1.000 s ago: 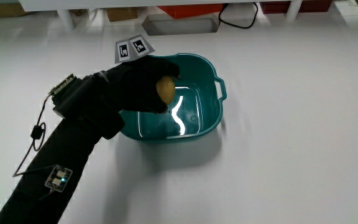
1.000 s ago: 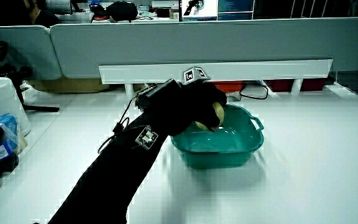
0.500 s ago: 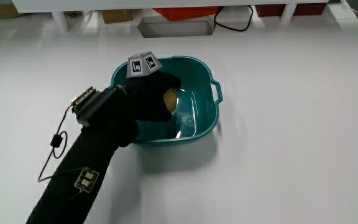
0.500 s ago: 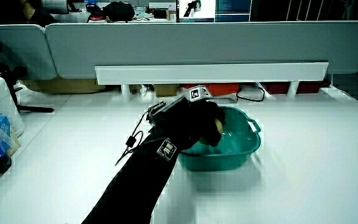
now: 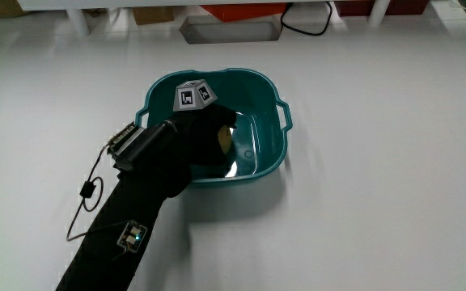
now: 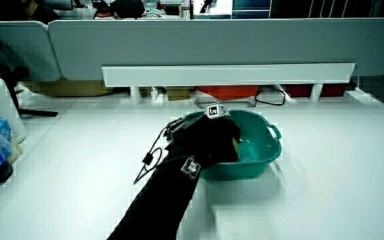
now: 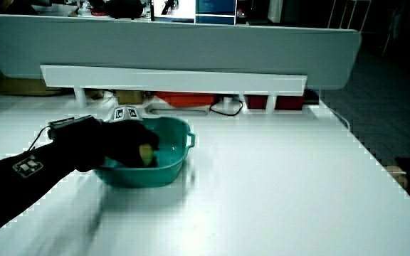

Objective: Place pear into plate

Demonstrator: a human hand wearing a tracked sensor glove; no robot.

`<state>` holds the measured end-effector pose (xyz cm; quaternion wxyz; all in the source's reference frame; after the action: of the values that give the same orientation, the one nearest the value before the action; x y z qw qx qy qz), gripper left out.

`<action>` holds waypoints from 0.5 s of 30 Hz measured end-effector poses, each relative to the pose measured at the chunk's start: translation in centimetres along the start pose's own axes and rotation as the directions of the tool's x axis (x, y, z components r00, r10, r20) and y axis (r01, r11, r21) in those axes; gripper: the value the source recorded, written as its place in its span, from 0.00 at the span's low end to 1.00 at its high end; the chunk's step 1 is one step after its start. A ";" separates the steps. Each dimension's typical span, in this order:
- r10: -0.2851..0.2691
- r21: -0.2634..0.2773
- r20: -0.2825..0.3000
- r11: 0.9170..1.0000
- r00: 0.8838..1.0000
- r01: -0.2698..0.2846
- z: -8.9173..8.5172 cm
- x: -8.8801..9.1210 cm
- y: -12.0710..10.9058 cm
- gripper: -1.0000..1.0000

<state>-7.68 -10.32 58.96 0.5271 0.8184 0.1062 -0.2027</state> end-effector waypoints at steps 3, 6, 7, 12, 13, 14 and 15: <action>-0.007 -0.004 -0.002 1.000 1.000 0.007 0.1 0.1 -0.1 0.50; 0.006 -0.008 0.004 1.000 1.000 -0.006 0.1 0.1 -0.4 0.50; 0.004 -0.007 0.006 1.000 1.000 -0.004 0.1 -0.1 -0.3 0.50; 0.004 -0.003 0.011 1.000 1.000 -0.004 0.0 -0.1 -0.4 0.50; 0.017 -0.010 0.003 1.000 1.000 -0.017 0.1 0.0 -0.6 0.50; -0.007 -0.011 -0.008 1.000 1.000 0.007 0.0 -0.3 -0.2 0.50; 0.009 -0.009 0.008 1.000 1.000 -0.009 -0.1 -0.2 -0.3 0.48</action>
<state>-7.96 -10.11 58.80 0.5322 0.8156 0.1012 -0.2032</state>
